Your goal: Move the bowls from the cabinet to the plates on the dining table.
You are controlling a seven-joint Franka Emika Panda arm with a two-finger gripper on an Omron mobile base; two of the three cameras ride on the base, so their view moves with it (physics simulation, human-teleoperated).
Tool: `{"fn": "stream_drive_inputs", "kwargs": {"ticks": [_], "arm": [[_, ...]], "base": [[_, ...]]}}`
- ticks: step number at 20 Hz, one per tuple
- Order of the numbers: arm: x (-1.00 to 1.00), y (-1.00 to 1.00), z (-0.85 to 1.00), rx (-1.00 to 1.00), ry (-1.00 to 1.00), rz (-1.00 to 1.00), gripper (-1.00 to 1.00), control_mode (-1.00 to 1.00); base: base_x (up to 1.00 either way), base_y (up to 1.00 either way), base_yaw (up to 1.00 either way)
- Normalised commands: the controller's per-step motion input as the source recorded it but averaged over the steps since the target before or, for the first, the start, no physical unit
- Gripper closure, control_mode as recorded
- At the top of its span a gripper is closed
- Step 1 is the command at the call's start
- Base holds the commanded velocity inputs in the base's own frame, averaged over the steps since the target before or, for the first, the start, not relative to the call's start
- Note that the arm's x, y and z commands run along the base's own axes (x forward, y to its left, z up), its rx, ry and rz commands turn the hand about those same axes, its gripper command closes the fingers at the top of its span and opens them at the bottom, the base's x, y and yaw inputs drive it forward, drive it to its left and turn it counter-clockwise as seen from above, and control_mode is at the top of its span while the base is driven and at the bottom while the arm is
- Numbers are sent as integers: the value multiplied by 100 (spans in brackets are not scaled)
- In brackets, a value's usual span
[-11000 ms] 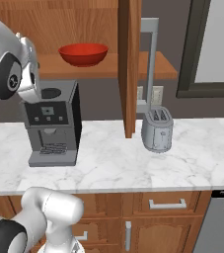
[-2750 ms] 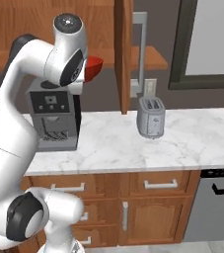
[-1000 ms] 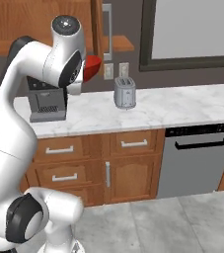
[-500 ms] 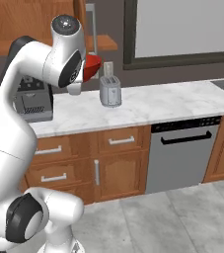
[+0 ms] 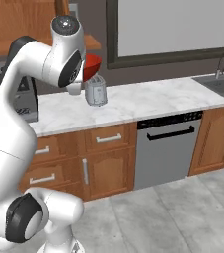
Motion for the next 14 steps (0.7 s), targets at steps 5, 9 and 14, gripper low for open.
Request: {"fn": "stream_drive_inputs", "kwargs": {"ticks": [5,9,14], "arm": [[0,0,0,0,0,0,100,100],[0,0,0,0,0,0,100,100],[0,0,0,0,0,0,100,100]], "base": [[0,0,-25],[0,0,-25],[0,0,-25]]}}
